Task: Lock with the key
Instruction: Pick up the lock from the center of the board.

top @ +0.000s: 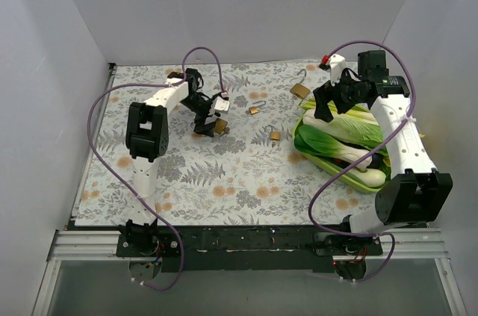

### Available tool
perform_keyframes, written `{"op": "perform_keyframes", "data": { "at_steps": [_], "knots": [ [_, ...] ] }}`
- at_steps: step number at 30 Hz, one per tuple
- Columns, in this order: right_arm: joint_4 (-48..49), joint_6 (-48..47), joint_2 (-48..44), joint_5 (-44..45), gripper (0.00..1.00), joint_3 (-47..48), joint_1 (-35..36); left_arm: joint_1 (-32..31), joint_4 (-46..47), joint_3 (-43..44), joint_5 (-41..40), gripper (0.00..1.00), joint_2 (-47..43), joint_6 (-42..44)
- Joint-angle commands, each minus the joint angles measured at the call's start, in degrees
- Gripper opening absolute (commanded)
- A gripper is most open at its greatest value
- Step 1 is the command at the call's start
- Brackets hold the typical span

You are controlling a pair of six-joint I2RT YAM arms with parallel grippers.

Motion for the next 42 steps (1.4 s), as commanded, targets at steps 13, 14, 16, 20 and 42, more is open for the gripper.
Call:
{"op": "perform_keyframes", "data": {
  "at_steps": [13,14,16,20,42],
  "knots": [
    [-0.61,-0.72,0.08,-1.21,0.98,1.17,0.23,-1.16,-10.4,5.3,-2.81,0.79,4.76,2.06],
    [-0.61,-0.81,0.0,-1.56,0.98,1.08,0.23,-1.77,-9.7,4.51,-3.08,0.75,4.06,0.48],
    [-0.7,-0.72,0.17,-3.05,0.98,1.08,0.23,-2.3,-6.81,0.57,-3.95,0.65,1.52,-3.3],
    [-0.7,0.95,1.05,-6.83,0.98,1.43,0.4,-3.53,5.05,-11.64,-4.48,0.46,-6.12,-11.04],
    [19.6,36.45,12.03,-32.22,0.97,-3.22,9.36,-5.2,22.83,-34.26,0.26,0.0,-39.87,-32.31]
  ]
}}
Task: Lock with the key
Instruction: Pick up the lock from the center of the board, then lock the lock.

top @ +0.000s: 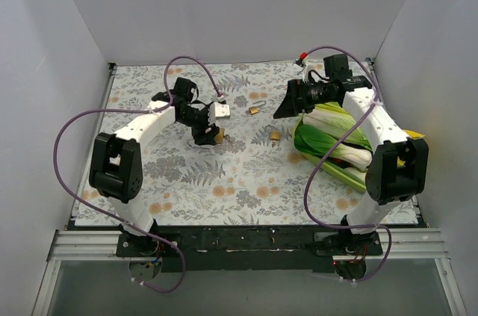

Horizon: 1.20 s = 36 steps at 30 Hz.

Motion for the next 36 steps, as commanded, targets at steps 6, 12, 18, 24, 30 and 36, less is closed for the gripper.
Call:
{"op": "perform_keyframes", "data": {
  "at_steps": [6,12,18,24,30,36],
  "knots": [
    [14.05,17.6,5.78,-9.01,0.95,0.17,6.24,-3.6,2.57,3.48,2.46,0.0,-12.63,-11.13],
    [19.34,21.4,6.49,-11.3,0.91,-2.03,11.95,-7.12,3.36,5.86,1.15,0.0,-15.8,-18.33],
    [20.57,9.73,1.4,-5.87,0.95,-2.9,12.84,-7.29,-1.1,9.9,5.88,0.0,-14.49,-23.61],
    [32.52,-8.2,-13.97,-2.08,0.98,-17.48,12.84,-7.29,-9.71,14.81,13.88,0.0,-10.8,-26.6],
    [33.95,-29.71,-25.93,-2.6,0.98,-23.56,14.77,-7.29,-18.86,17.63,18.98,0.0,-8.69,-27.22],
    [24.1,-49.07,-28.05,-5.69,0.98,-21.63,18.45,-7.29,-21.52,22.03,22.76,0.0,-5.96,-31.17]
  ]
}}
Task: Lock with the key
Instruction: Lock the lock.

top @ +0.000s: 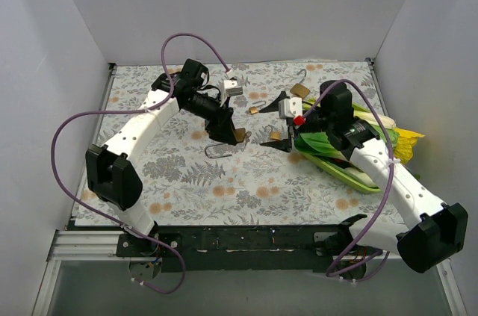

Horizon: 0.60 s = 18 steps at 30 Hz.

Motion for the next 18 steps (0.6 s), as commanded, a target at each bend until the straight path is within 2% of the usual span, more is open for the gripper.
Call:
{"op": "perform_keyframes", "data": {
  "at_steps": [1,10,18],
  "knots": [
    [-6.96,-19.98,-0.32,-0.09,0.97,1.78,4.35,0.03,-2.41,4.48,7.86,0.0,-0.54,-4.24],
    [-4.44,-22.49,0.3,6.86,0.89,0.99,10.96,-0.23,-1.27,3.25,7.95,0.0,-0.98,-9.43],
    [0.91,-23.53,1.44,12.04,0.78,-1.99,14.04,-0.85,0.05,2.11,9.53,0.0,-1.59,-12.33]
  ]
}}
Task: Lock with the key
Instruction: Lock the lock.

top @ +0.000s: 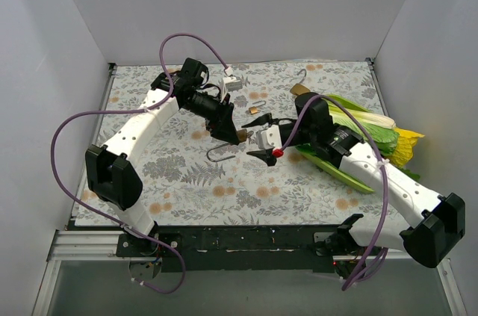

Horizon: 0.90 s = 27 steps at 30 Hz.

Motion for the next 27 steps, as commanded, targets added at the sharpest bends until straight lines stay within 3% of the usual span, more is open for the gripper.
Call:
{"op": "perform_keyframes", "data": {
  "at_steps": [1,10,16,19,20,21,22,24,25,27],
  "knots": [
    [6.21,-2.09,0.55,3.96,0.77,-2.23,1.82,-1.05,1.67,0.27,5.38,0.0,-2.31,-2.63],
    [9.56,-5.25,1.51,6.78,0.63,-4.17,3.5,-2.72,0.88,0.27,6.08,0.0,-2.75,-3.69],
    [8.86,-8.25,1.25,7.22,0.44,-5.49,3.85,-3.51,-0.01,-0.34,6.26,0.0,-2.75,-3.33],
    [8.42,-8.07,0.81,6.6,0.21,-5.4,3.94,-3.42,0.43,-0.87,5.73,0.0,-2.93,-3.94],
    [8.33,-7.81,0.72,6.34,0.06,-5.4,3.94,-3.42,0.96,-0.87,5.64,0.0,-2.93,-4.3],
    [8.24,-7.02,0.64,6.34,0.01,-5.31,3.94,-3.51,1.31,-0.78,5.64,0.02,-3.01,-4.74],
    [8.42,-6.41,0.63,6.51,0.01,-5.23,3.94,-3.51,1.92,-0.87,5.64,0.22,-3.28,-5.35],
    [8.33,-3.78,0.98,7.21,0.01,-4.44,3.94,-3.51,3.07,-0.43,4.24,0.41,-3.63,-6.32],
    [8.77,-2.37,1.07,7.3,0.01,-3.83,3.94,-2.99,3.59,-0.17,3.28,0.58,-4.41,-6.58],
    [8.68,1.67,1.86,9.06,0.01,-2.51,3.85,-1.5,5.35,-0.34,0.2,0.72,-5.82,-6.94]
  ]
}}
